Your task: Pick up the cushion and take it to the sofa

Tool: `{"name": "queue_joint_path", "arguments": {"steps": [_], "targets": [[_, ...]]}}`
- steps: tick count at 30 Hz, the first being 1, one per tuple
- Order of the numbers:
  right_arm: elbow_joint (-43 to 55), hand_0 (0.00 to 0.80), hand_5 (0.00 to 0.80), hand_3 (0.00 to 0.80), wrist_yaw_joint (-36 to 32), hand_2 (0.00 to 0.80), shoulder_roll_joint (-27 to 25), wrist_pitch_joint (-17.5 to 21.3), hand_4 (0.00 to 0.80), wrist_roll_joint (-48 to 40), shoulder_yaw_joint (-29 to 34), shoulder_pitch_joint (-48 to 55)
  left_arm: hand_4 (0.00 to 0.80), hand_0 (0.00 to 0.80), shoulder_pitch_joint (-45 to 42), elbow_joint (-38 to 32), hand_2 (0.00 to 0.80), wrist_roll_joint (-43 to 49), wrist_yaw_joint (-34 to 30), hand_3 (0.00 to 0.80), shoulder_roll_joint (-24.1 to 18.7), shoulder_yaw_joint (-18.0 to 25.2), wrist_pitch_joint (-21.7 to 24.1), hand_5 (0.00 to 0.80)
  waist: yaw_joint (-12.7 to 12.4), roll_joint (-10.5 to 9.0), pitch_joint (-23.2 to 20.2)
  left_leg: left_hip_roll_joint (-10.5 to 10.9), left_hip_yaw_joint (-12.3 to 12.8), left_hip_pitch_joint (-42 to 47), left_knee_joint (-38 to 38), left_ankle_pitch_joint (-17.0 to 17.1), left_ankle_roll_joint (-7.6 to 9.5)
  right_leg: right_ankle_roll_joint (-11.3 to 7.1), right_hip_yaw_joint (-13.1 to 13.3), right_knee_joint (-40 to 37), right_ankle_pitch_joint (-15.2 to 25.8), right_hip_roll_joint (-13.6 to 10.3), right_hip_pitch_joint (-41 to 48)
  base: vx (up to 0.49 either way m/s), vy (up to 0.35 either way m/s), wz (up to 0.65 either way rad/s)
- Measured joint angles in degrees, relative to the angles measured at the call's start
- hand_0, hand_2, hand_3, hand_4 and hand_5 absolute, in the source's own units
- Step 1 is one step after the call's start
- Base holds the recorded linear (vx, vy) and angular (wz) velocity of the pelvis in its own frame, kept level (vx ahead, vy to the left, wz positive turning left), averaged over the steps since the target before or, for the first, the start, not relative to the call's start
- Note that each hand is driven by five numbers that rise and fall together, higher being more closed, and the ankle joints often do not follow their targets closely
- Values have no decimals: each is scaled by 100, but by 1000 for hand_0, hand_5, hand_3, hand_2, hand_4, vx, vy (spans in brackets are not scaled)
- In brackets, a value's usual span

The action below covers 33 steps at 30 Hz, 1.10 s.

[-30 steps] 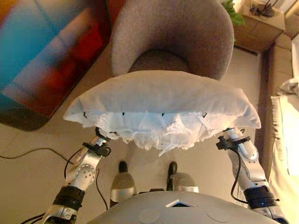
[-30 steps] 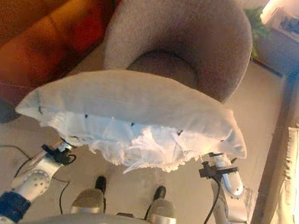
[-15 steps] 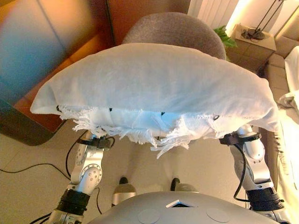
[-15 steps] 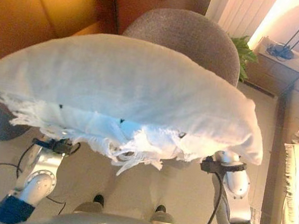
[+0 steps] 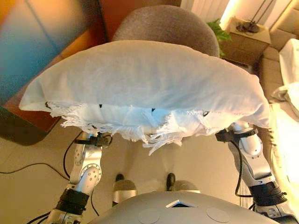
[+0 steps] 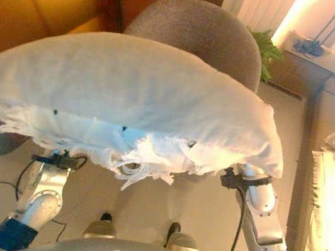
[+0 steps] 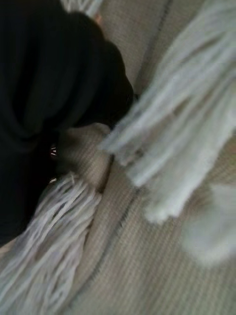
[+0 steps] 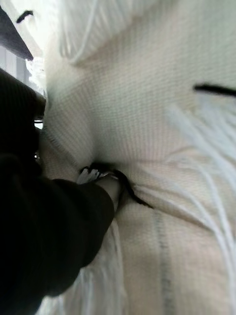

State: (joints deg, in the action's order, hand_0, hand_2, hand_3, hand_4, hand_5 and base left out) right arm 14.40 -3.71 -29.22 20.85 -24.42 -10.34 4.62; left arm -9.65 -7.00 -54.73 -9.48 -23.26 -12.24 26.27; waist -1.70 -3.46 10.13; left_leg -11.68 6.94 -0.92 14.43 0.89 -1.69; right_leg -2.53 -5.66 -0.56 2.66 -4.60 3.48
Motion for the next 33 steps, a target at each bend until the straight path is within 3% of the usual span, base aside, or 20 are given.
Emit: {"name": "queue_joint_path", "arguments": {"steps": [1, 3, 4, 5, 6, 7, 8, 9, 10, 12, 13, 16, 18, 19, 20, 22, 24, 26, 28, 33], "targets": [[0, 800, 800, 800, 39, 800, -18, 60, 800, 7, -7, -2, 800, 800, -2, 0, 800, 31, -2, 800, 64, -14, 1, 800, -36, -54, 104, 292, -233, -317, 523, -105, -87, 25, 66, 6, 21, -134, -5, 136, -36, -37], [7, 800, 800, 800, 170, 800, -61, 152, 800, 50, -27, -21, 800, 800, 11, -1, 800, 203, 7, 800, 196, -10, 25, 800, -43, 60, 191, 912, -257, -477, 385, -348, -65, 11, 93, 1, 16, -252, -92, 274, 2, -38], [22, 800, 800, 800, 300, 800, -195, 152, 800, 123, -64, -138, 800, 800, 22, -35, 800, 234, 54, 800, 267, -12, 69, 800, -82, 443, 227, 1053, -296, -422, -177, -550, 29, -56, 89, 237, -27, -13, -188, 430, 37, -71], [-124, 800, 800, 800, 376, 800, -65, 135, 800, 198, -196, -376, 800, 800, 70, -37, 800, 234, 122, 800, 214, 43, 137, 800, -251, 470, 400, 1056, -343, -332, -142, -371, 182, -35, 147, 1184, -357, 62, -479, 445, 41, -80], [-194, 800, 800, 800, 488, 800, 85, 90, 800, 296, -359, -453, 800, 800, 76, -30, 800, 228, 279, 800, 87, 94, 171, 800, -294, 428, 456, 942, -260, -353, -48, -406, 162, 43, 144, 2346, -1028, 233, -708, 524, 37, -27], [-165, 800, 800, 800, 525, 800, 90, 90, 800, 389, -445, -418, 800, 800, 71, -44, 800, 230, 383, 800, -27, 120, 218, 800, -272, 279, 432, 966, -386, -390, 77, -408, 93, 126, 119, 2767, -1498, 381, -562, 558, 18, 24], [-131, 800, 800, 800, 548, 800, 93, 86, 800, 456, -441, -463, 800, 800, 73, -78, 800, 233, 434, 800, -95, 121, 256, 800, -282, 97, 421, 1061, -392, -560, 393, -464, 14, 360, 247, 2229, -1822, 372, -285, 581, 11, 49], [-146, 800, 800, 800, 561, 800, 61, 56, 800, 498, -409, -563, 800, 800, 102, -29, 800, 245, 513, 800, 18, 98, 288, 800, -323, 264, 517, 985, -617, -823, 819, -660, -107, 462, 390, 1983, -1780, 579, -119, 630, 9, 13], [-138, 800, 800, 800, 579, 800, 95, 23, 800, 513, -396, -596, 800, 800, 111, -28, 800, 248, 610, 800, 40, -5, 292, 800, -485, 295, 527, 1113, -963, -1063, 1036, -710, -190, 564, 561, 1920, -1723, 639, -129, 637, 28, 5], [-142, 800, 800, 800, 647, 800, 153, -49, 800, 529, -422, -679, 800, 800, 113, -28, 800, 285, 732, 800, 120, -26, 291, 800, -595, 254, 633, 1366, -1473, -1285, 463, -699, -198, 555, 894, 1763, -1686, 653, -18, 626, 57, 15], [-156, 800, 800, 800, 669, 800, 129, -97, 800, 545, -421, -699, 800, 800, 121, -26, 800, 310, 767, 800, 166, -27, 291, 800, -590, 296, 705, 1380, -1556, -1297, 112, -683, -178, 523, 1010, 1636, -1695, 680, 183, 730, 118, 28], [-178, 800, 800, 800, 696, 800, 70, -151, 800, 570, -406, -700, 800, 800, 163, -13, 800, 404, 806, 800, 199, -33, 293, 800, -601, 435, 782, 1242, -1637, -1298, -564, -322, -251, 455, 1303, 1458, -1967, 737, 743, 769, 168, 8], [-137, 800, 800, 800, 739, 800, 61, -153, 800, 577, -410, -708, 800, 800, 246, -7, 800, 399, 807, 800, 165, 11, 311, 800, -758, 342, 795, 1244, -1253, -1277, -205, 178, -321, 398, 1425, 1508, -2288, 511, 925, 866, 248, -51], [-83, 800, 800, 800, 769, 800, 22, -154, 800, 579, -408, -740, 800, 800, 325, -6, 800, 397, 813, 800, 137, 15, 319, 800, -864, 281, 824, 1313, -1020, -1312, 64, 137, -264, 377, 1394, 1495, -2388, 306, 1009, 884, 238, -68], [-68, 800, 800, 800, 786, 800, -11, -154, 800, 577, -406, -778, 800, 800, 377, -8, 800, 396, 835, 800, 98, 21, 318, 800, -896, 261, 817, 1337, -816, -1349, 264, 61, -70, 250, 1244, 1638, -2370, 202, 1063, 852, 183, -57], [-60, 800, 800, 800, 791, 800, -9, -176, 800, 560, -325, -760, 800, 800, 567, -2, 800, 397, 860, 800, 7, 24, 287, 800, -832, 205, 792, 1447, -538, -1242, 488, -79, 459, -190, 786, 3140, -2517, 17, 742, 791, 106, -27], [-10, 800, 800, 800, 790, 800, 145, -209, 800, 575, -256, -630, 800, 800, 563, -18, 800, 435, 849, 800, -77, 27, 283, 800, -800, -88, 589, 1722, -393, -1096, 504, -324, 589, -547, 737, 4172, -2229, -100, 585, 678, 47, -13], [139, 800, 800, 800, 848, 800, 270, -200, 800, 604, -272, -539, 800, 800, 558, -56, 800, 448, 849, 800, -37, 35, 285, 800, -707, -218, 416, 1863, -429, -1037, 469, -430, 739, -591, 695, 4050, -1642, -102, 621, 566, 19, 3], [144, 800, 800, 800, 924, 800, 426, -201, 800, 703, -282, -498, 800, 800, 600, -42, 800, 447, 847, 800, -56, 123, 208, 800, -701, -267, 380, 1846, -448, -678, -36, -264, 741, -542, 668, 3892, -1786, -93, 475, 442, -14, -6], [138, 800, 800, 800, 901, 800, 392, -195, 800, 735, -298, -425, 800, 800, 575, -44, 800, 447, 811, 800, -73, 165, 158, 800, -518, 13, 265, 1600, -500, -145, -914, -34, 712, -382, -288, 2256, -2032, -147, -367, 316, -75, -15]]}}
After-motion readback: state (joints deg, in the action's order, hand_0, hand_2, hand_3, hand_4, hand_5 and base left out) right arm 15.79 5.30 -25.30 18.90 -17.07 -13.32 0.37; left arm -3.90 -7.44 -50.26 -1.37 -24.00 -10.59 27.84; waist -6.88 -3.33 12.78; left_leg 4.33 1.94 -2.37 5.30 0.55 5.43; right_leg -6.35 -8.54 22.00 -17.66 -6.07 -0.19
